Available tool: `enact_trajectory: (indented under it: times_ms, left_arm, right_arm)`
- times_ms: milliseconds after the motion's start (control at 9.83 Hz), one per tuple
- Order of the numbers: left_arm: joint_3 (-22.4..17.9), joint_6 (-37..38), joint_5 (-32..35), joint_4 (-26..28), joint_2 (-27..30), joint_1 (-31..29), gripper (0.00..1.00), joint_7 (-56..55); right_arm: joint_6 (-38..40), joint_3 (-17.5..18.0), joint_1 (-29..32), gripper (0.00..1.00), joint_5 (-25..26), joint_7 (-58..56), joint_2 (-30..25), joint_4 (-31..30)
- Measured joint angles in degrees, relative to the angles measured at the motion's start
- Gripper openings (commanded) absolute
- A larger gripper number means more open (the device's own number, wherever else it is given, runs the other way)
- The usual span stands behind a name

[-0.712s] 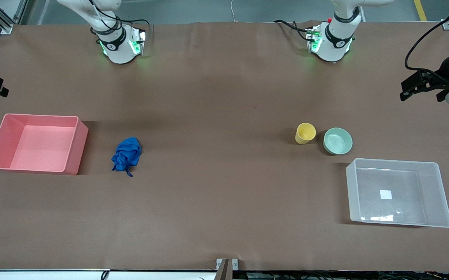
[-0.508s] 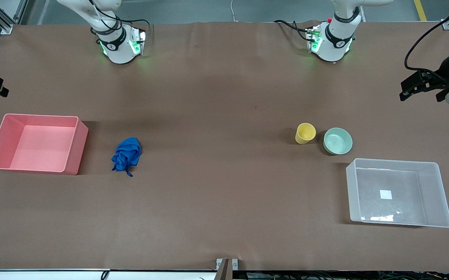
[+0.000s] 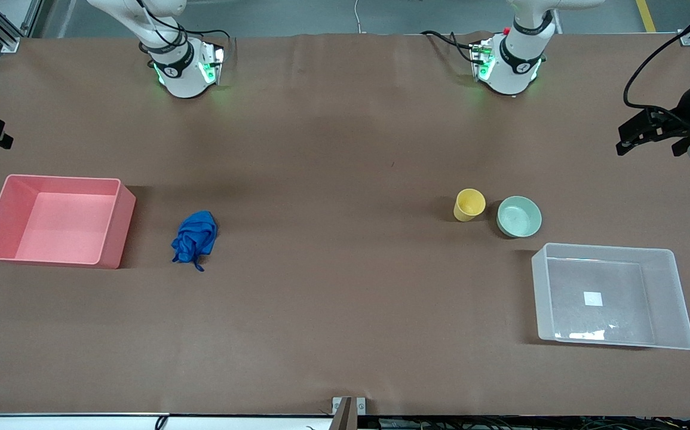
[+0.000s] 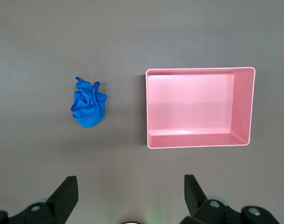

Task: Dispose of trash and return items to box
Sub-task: 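Grasp the blue cloth with the right gripper while the left gripper grasps the bowl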

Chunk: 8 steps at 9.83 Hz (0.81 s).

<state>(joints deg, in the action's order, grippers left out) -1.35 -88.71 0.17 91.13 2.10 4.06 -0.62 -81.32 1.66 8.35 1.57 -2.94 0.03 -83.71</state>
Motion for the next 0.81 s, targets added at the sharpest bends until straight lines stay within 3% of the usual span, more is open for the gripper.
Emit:
enact_trajectory:
  times_ms: [305,508,814]
  left_arm:
    - [-0.53,-3.89,0.01,4.6,-0.16,-1.06,0.99,1.39]
    - [-2.92,-12.36,0.01,12.42,-0.43,0.14,0.99,1.68]
    - [-4.19,-29.58,0.01,28.7,-1.16,0.41,1.0,1.7]
  right_arm:
    - [-1.47,0.75,-1.28,1.0,-0.14,-0.36,0.42,-2.46]
    - [-12.51,0.99,-4.09,1.0,-0.1,0.0,2.8,-12.17]
    - [-31.41,1.18,-9.79,1.0,-0.11,3.88,9.57,-24.88]
